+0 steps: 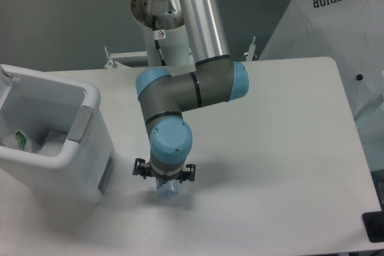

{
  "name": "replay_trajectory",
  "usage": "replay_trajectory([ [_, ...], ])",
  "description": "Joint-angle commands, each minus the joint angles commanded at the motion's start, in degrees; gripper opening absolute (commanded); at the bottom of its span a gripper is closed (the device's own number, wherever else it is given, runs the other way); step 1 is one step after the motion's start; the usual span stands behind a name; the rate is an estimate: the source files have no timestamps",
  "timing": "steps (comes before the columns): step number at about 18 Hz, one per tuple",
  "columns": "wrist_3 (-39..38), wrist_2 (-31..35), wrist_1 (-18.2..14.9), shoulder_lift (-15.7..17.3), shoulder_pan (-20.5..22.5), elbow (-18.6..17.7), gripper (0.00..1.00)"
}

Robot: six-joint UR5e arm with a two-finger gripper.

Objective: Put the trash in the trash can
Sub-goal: 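Lower onto the bottle cap end and close the gripper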

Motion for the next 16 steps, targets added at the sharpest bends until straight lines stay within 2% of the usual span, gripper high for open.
replay_trajectory([
  [7,-0.6,3.3,0.0,-1.8,-1.0,0.4,1.00],
  [16,-1.0,4.0,0.3,-3.5,-1.9,0.8,1.00],
])
